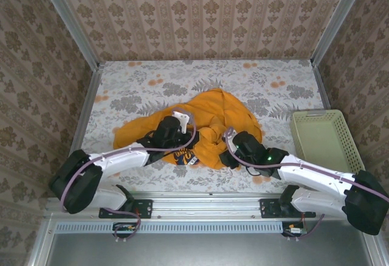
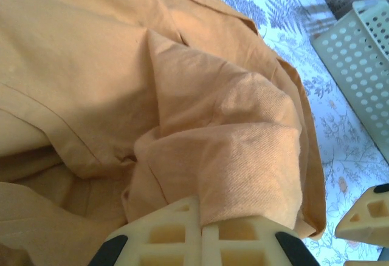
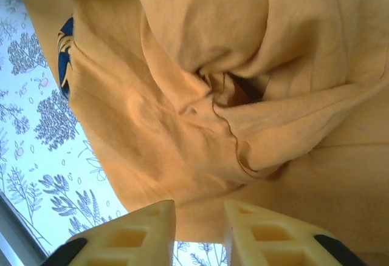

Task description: Fold the inside-out t-shirt

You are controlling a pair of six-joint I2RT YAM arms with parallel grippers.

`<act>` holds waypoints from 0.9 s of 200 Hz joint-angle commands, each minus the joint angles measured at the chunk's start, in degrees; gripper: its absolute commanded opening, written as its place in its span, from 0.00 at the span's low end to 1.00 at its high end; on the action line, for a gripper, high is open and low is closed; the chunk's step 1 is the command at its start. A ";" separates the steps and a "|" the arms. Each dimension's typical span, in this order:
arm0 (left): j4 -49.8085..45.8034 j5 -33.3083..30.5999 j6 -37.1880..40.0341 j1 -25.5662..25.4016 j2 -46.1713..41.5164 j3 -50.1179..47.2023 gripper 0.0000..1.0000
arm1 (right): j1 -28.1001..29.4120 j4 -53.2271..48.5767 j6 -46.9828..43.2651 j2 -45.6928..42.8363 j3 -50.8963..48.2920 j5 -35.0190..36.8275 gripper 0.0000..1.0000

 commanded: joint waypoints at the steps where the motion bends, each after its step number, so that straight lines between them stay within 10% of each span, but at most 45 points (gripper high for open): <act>1: 2.14 1.37 -1.22 -1.92 1.00 0.06 0.03 | 0.32 0.94 2.14 -0.34 2.67 1.21 0.36; 87: 3.18 2.14 -2.01 -3.64 -3.53 -1.65 0.04 | -1.47 -4.55 3.65 18.89 19.14 13.75 0.50; 126: 1.00 0.85 -1.44 -3.63 -4.47 -2.29 0.04 | -4.57 -10.88 3.03 20.74 25.88 20.36 0.34; 180: 0.27 -0.42 -1.41 -3.63 -5.56 -2.71 0.03 | -9.73 -10.14 1.02 19.76 25.19 12.11 0.00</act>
